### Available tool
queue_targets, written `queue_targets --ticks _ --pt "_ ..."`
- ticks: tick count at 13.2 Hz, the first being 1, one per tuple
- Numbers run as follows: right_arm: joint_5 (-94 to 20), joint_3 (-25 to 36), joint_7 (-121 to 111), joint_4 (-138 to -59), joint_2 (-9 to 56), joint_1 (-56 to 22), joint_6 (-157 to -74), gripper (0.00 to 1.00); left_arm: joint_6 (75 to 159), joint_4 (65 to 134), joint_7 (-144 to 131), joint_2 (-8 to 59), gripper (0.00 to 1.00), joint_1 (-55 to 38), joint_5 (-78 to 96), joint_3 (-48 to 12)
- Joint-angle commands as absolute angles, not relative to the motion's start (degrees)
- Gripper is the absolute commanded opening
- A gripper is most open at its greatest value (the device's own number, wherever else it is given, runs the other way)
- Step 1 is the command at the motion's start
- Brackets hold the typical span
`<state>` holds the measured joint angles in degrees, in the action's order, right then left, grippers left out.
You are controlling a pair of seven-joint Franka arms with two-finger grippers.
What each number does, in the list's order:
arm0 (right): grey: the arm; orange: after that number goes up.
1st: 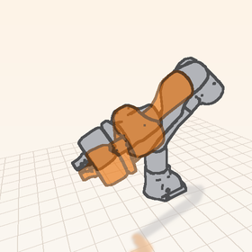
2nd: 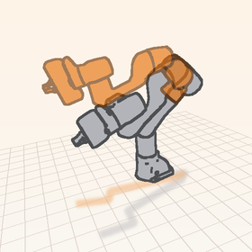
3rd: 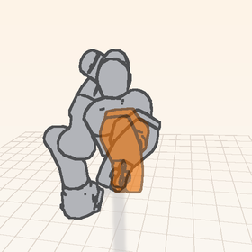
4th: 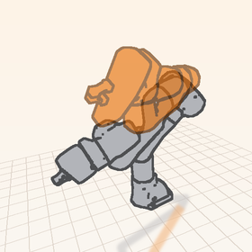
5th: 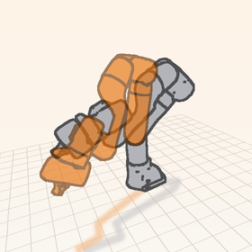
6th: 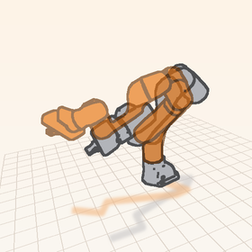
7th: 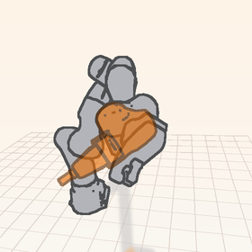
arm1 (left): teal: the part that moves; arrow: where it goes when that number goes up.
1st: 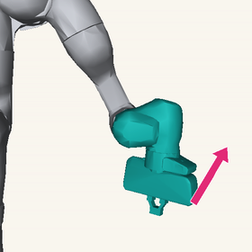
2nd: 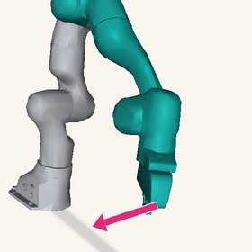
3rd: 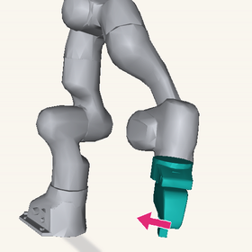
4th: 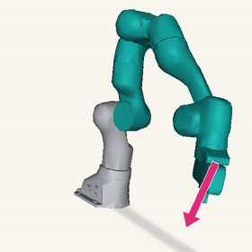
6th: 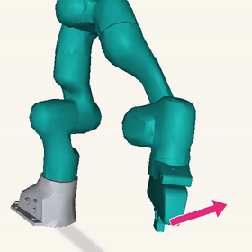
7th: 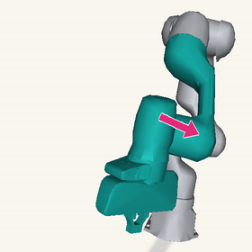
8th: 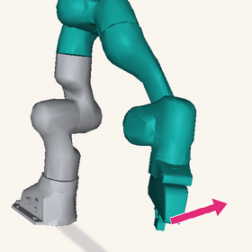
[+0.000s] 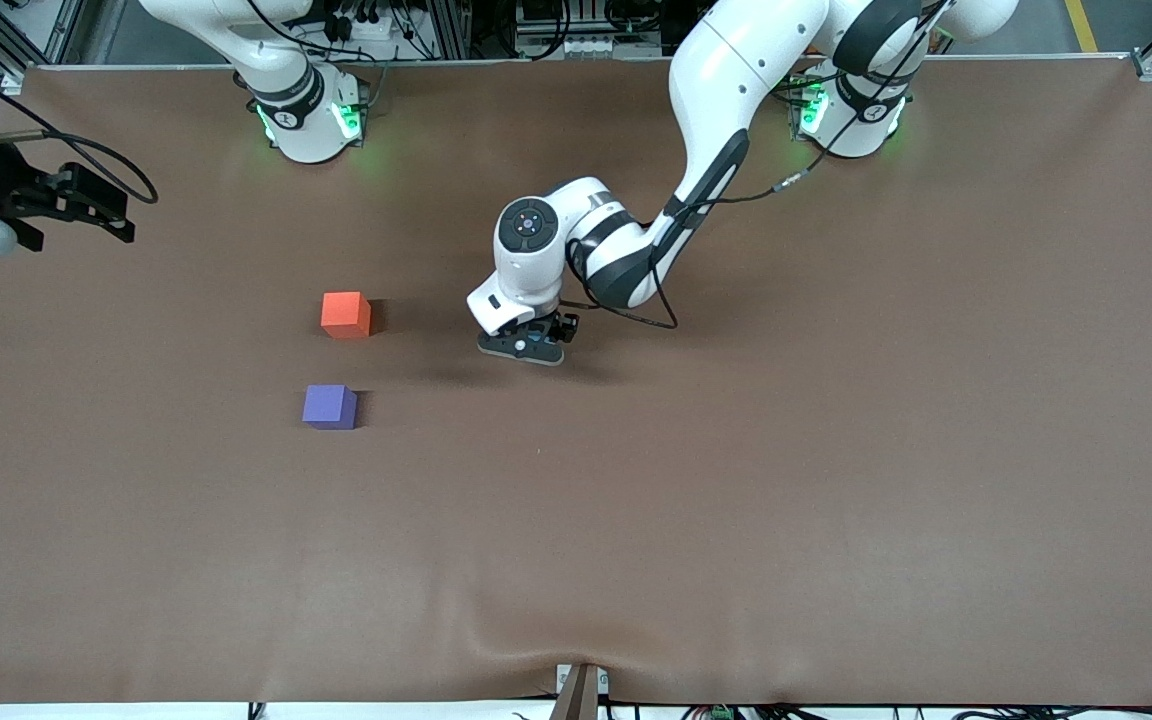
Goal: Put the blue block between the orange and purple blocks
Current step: 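Lift the blue block with the left gripper and carry it toward the table middle, then set the blue block down with the left gripper while the right gripper approaches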
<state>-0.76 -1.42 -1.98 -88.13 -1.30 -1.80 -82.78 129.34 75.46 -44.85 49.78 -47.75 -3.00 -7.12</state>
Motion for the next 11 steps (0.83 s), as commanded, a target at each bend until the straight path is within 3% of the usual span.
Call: queue_targets --ticks 1,5,8,11 --pt "-1.0 -1.3 -2.7 -86.8 6.3 -2.3 -81.8 1.00 124.0 75.5 -47.0 44.2 1.00 -47.0 -3.5 -6.2" --pt "1.6 -1.5 -2.8 -87.1 10.0 -5.1 -81.1 1.00 105.8 75.8 -45.5 30.4 1.00 -36.7 -3.6 -5.4" --pt "-3.1 -1.8 2.6 -88.9 11.0 -10.2 -83.0 1.00 95.9 76.2 -35.6 22.8 1.00 -25.9 -3.7 -5.4" --pt "-5.8 -4.2 15.8 -92.7 11.5 -16.0 -89.8 1.00 92.3 77.0 -29.2 17.3 1.00 -14.4 -4.0 -6.1"
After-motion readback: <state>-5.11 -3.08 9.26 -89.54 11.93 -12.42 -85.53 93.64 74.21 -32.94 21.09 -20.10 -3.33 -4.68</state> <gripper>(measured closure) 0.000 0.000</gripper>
